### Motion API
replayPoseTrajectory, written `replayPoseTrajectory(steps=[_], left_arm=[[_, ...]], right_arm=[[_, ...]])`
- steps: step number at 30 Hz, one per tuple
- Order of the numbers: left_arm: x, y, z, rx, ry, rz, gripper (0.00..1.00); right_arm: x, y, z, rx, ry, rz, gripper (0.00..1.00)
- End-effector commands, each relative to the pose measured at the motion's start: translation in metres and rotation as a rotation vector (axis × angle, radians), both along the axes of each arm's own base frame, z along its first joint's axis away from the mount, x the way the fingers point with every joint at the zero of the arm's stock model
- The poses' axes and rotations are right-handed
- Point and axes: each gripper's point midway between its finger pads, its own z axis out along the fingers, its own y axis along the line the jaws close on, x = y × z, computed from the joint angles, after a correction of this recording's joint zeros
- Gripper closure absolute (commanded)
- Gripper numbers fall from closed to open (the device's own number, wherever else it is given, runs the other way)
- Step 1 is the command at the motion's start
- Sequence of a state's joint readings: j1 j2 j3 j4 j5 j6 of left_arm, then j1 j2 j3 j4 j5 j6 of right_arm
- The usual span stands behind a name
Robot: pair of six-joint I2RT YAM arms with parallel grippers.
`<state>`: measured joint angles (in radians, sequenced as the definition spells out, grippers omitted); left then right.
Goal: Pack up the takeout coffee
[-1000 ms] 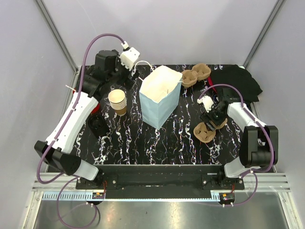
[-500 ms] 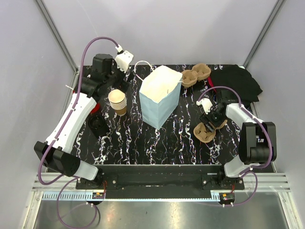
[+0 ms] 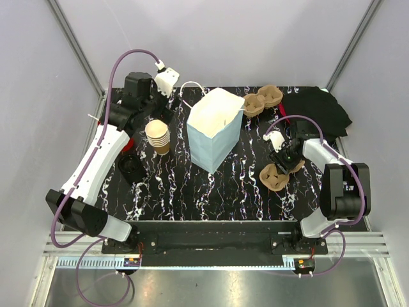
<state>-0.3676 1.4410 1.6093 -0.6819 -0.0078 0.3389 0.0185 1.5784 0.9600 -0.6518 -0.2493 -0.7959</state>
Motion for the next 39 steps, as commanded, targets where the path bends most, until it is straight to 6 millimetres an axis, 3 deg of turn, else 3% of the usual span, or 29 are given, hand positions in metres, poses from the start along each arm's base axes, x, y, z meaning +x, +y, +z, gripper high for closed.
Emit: replayPoseTrajectory(steps=[1, 7, 12, 18, 19, 21, 22, 23, 24, 26, 27, 29, 30, 32, 34, 35, 37, 39], left_arm=[[0.001, 0.002, 0.023, -0.036, -0.08, 0.015, 0.01], [-0.001, 0.003, 0.025, -0.034, -0.084, 0.017, 0.01], [-0.002, 0.007, 0.029, -0.033, -0.095, 0.023, 0.01], [-0.002, 0.009, 0.035, -0.033, -0.114, 0.031, 0.01], [-0.003, 0.01, 0.037, -0.032, -0.117, 0.033, 0.01], [-0.003, 0.011, 0.038, -0.032, -0.119, 0.035, 0.01], [-0.003, 0.012, 0.039, -0.031, -0.122, 0.037, 0.01], [-0.003, 0.012, 0.039, -0.032, -0.122, 0.039, 0.01], [-0.003, 0.012, 0.039, -0.03, -0.123, 0.04, 0.01], [-0.004, 0.013, 0.04, -0.029, -0.126, 0.042, 0.01], [-0.005, 0.013, 0.042, -0.03, -0.131, 0.042, 0.01], [-0.005, 0.014, 0.042, -0.027, -0.131, 0.041, 0.01], [-0.006, 0.014, 0.044, -0.028, -0.136, 0.042, 0.01], [-0.005, 0.015, 0.044, -0.023, -0.137, 0.046, 0.01], [-0.005, 0.017, 0.046, -0.019, -0.141, 0.054, 0.01], [-0.005, 0.017, 0.046, -0.016, -0.139, 0.053, 0.01], [-0.004, 0.019, 0.046, -0.012, -0.139, 0.063, 0.01], [-0.003, 0.02, 0.045, -0.011, -0.138, 0.07, 0.01]], right_arm=[[0.002, 0.003, 0.007, 0.018, -0.033, -0.003, 0.51], [0.001, 0.002, 0.02, 0.012, -0.049, -0.007, 0.59], [0.007, 0.0, 0.059, 0.007, -0.136, -0.012, 0.59], [0.023, -0.004, 0.145, -0.004, -0.339, -0.047, 0.59], [0.032, -0.006, 0.166, -0.008, -0.394, -0.059, 0.59], [0.04, -0.007, 0.19, -0.001, -0.451, -0.091, 0.6], [0.048, -0.008, 0.214, 0.002, -0.508, -0.113, 0.6], [0.052, -0.009, 0.224, 0.006, -0.528, -0.123, 0.61], [0.059, -0.009, 0.248, 0.011, -0.582, -0.136, 0.61], [0.069, -0.008, 0.264, 0.027, -0.613, -0.161, 0.61], [0.075, -0.008, 0.287, 0.038, -0.664, -0.169, 0.61], [0.084, -0.004, 0.301, 0.067, -0.684, -0.18, 0.61], [0.088, -0.002, 0.321, 0.082, -0.729, -0.187, 0.61], [0.098, 0.005, 0.342, 0.098, -0.769, -0.185, 0.62], [0.106, 0.014, 0.348, 0.107, -0.776, -0.179, 0.62], [0.109, 0.024, 0.364, 0.103, -0.813, -0.166, 0.62], [0.118, 0.037, 0.365, 0.087, -0.818, -0.149, 0.61], [0.121, 0.059, 0.382, 0.084, -0.861, -0.117, 0.61]])
